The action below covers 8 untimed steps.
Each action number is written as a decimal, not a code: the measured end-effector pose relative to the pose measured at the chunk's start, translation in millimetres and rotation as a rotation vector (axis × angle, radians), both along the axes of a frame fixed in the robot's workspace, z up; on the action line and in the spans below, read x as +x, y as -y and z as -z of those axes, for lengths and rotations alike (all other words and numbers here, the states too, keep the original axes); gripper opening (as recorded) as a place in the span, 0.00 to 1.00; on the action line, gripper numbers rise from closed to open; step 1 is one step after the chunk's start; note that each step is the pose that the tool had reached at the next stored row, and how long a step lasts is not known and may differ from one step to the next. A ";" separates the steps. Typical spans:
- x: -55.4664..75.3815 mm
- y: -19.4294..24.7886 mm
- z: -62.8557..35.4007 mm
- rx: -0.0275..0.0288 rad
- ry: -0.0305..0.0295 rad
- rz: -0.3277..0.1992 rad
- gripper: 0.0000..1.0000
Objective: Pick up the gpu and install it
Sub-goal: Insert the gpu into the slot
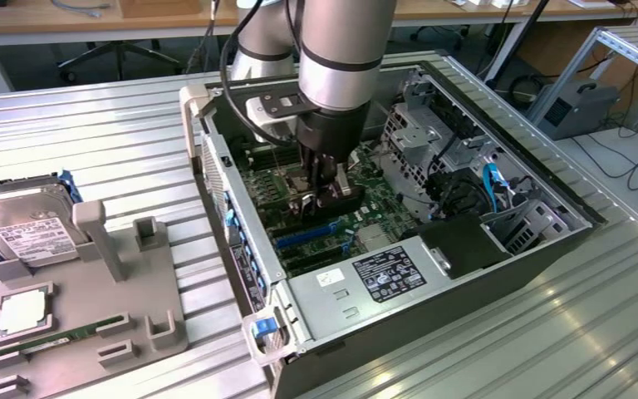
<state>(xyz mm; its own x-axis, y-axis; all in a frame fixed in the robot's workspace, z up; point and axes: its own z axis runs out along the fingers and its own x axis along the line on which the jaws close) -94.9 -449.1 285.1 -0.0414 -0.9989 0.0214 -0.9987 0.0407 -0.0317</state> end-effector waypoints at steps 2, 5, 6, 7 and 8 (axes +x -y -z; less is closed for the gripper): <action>-0.8 0.2 0.1 -0.0005 0.0000 0.000 0.27; -0.9 0.5 0.1 -0.0010 0.0000 0.000 0.27; -0.9 0.5 0.1 -0.0010 0.0000 0.000 0.27; -0.9 0.6 0.0 -0.0011 -0.0001 0.000 0.27; -0.9 0.5 0.1 -0.0011 -0.0001 0.000 0.27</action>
<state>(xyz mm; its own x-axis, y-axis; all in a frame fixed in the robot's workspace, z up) -95.8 -449.7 285.1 -0.0414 -0.9989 0.0225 -0.9987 0.0407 -0.0317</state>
